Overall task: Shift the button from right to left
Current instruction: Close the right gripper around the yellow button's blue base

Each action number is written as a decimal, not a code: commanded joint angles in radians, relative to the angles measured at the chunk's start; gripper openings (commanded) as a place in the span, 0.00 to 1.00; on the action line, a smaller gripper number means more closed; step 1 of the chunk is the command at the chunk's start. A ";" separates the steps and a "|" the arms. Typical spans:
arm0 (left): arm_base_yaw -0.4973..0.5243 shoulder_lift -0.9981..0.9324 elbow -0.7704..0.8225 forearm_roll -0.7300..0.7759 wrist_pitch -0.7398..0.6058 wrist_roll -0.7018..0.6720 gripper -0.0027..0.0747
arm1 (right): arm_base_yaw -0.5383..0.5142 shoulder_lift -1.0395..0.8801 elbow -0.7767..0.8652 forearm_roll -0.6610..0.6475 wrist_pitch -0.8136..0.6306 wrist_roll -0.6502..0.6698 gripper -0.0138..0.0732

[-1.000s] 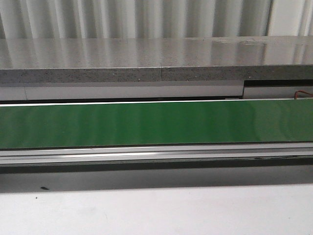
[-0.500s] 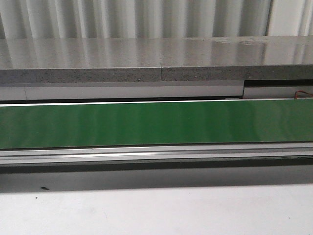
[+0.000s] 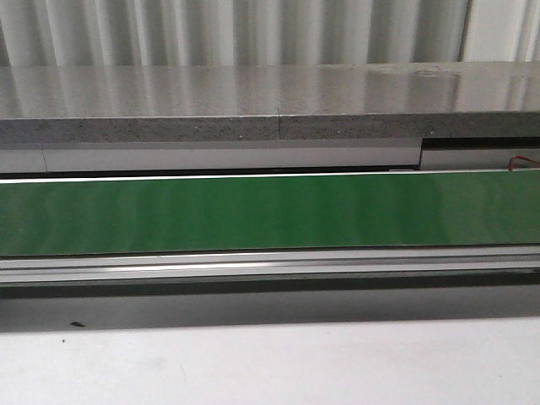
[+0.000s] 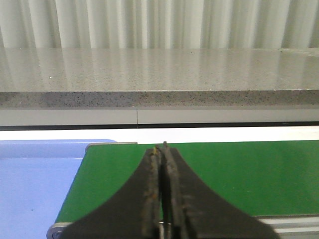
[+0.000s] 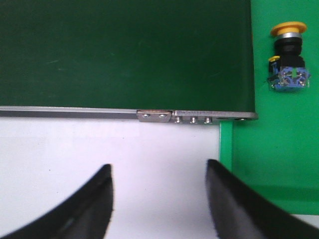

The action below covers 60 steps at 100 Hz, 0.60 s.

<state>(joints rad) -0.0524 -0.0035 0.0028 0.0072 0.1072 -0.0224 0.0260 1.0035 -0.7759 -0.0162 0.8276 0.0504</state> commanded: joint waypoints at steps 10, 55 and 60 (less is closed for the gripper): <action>0.000 -0.032 0.039 -0.007 -0.072 -0.007 0.01 | -0.007 0.077 -0.107 -0.003 -0.001 -0.001 0.84; 0.000 -0.032 0.039 -0.007 -0.072 -0.007 0.01 | -0.369 0.282 -0.292 -0.005 0.002 -0.005 0.80; 0.000 -0.032 0.039 -0.007 -0.072 -0.007 0.01 | -0.402 0.316 -0.309 -0.005 0.004 -0.006 0.80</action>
<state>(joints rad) -0.0524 -0.0035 0.0028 0.0072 0.1072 -0.0224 -0.3188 1.2962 -1.0315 -0.0107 0.8716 0.0504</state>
